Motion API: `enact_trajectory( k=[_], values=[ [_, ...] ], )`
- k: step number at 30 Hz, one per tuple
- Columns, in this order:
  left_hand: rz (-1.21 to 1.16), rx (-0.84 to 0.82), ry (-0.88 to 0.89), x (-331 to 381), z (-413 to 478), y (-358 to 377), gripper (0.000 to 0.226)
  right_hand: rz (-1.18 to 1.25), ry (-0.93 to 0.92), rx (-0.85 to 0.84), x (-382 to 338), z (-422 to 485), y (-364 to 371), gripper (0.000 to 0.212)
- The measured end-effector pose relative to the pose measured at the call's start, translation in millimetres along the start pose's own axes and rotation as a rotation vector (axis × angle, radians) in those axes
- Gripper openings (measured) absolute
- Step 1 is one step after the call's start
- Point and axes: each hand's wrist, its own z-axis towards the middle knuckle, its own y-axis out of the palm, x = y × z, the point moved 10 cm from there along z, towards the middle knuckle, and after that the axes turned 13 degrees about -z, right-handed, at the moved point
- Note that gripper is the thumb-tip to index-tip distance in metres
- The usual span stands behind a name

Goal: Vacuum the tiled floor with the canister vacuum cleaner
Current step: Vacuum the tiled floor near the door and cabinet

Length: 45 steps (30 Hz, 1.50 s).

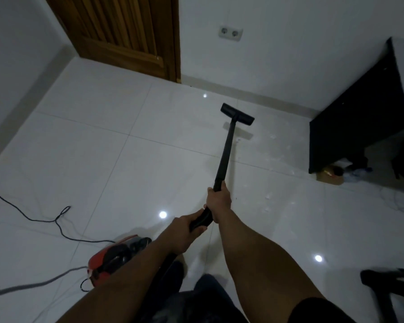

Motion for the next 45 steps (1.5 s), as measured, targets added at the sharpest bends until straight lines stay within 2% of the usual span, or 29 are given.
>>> enact_trajectory(
  k=[6, 9, 15, 21, 26, 35, 38, 45],
  values=[
    [0.066, -0.053, -0.048, -53.1, -64.0, 89.7, 0.057, -0.093, 0.017, -0.045, 112.1, -59.1, -30.9, 0.062],
    [0.101, -0.067, -0.053, -70.1, -100.7, 136.2, 0.051, -0.122, 0.021, -0.072, 167.9, -89.1, -45.1, 0.063],
    [-0.028, -0.126, -0.069, -80.1, -207.7, 212.8, 0.05, -0.16, 0.1, -0.088, 283.1, -166.1, -54.3, 0.063],
    [-0.011, -0.144, -0.18, -128.9, -284.7, 254.2, 0.051, -0.182, 0.145, -0.078, 367.0, -228.1, -43.7, 0.063],
    [-0.01, -0.167, -0.18, -165.3, -360.4, 293.3, 0.053, -0.217, 0.163, -0.062, 436.0, -290.0, -39.1, 0.063],
    [-0.162, -0.179, -0.209, -218.9, -496.7, 358.2, 0.046, -0.228, 0.203, -0.096, 561.4, -392.9, -17.2, 0.063],
    [-0.148, -0.193, -0.208, -224.0, -522.6, 374.5, 0.042, -0.21, 0.216, -0.105, 589.7, -412.5, -14.5, 0.066],
    [-0.134, -0.213, -0.208, -246.7, -540.6, 405.5, 0.048, -0.209, 0.237, -0.096, 636.4, -422.9, -14.9, 0.057]
  ],
)
